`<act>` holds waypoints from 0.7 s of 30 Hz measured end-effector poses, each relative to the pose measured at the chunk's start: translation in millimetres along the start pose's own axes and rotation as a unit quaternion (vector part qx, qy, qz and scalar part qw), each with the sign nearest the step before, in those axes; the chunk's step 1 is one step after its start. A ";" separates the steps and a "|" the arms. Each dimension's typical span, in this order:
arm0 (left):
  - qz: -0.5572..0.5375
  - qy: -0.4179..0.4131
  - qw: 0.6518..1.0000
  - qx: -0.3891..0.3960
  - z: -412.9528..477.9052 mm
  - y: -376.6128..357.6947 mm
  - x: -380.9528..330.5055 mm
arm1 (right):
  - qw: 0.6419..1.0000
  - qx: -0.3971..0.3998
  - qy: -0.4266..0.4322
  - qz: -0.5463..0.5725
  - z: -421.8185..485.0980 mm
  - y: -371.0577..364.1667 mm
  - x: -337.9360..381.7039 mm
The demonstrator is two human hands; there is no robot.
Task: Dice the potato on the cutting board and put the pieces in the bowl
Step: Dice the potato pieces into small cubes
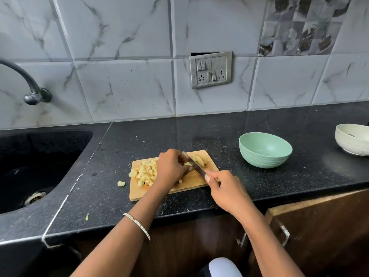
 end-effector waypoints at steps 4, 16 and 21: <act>-0.005 -0.001 1.000 0.003 2.1 1.6 0.8 | 1.000 0.001 -0.010 -0.026 7.5 -3.6 10.5; -0.016 0.035 0.999 0.007 1.3 3.5 3.3 | 0.995 0.007 -0.008 -0.095 -3.6 -6.4 25.9; -0.017 0.037 0.999 0.016 3.2 5.1 6.2 | 0.993 0.004 -0.011 -0.121 -16.0 -8.9 27.3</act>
Point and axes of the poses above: each hand's wrist, its own z-axis towards the middle knuckle, its own y-axis out of the back of the hand, x = y × z, the point moved 10 cm from there along z, towards the middle knuckle, and after that the axes turned 6 degrees about z, right-handed, at the moved point
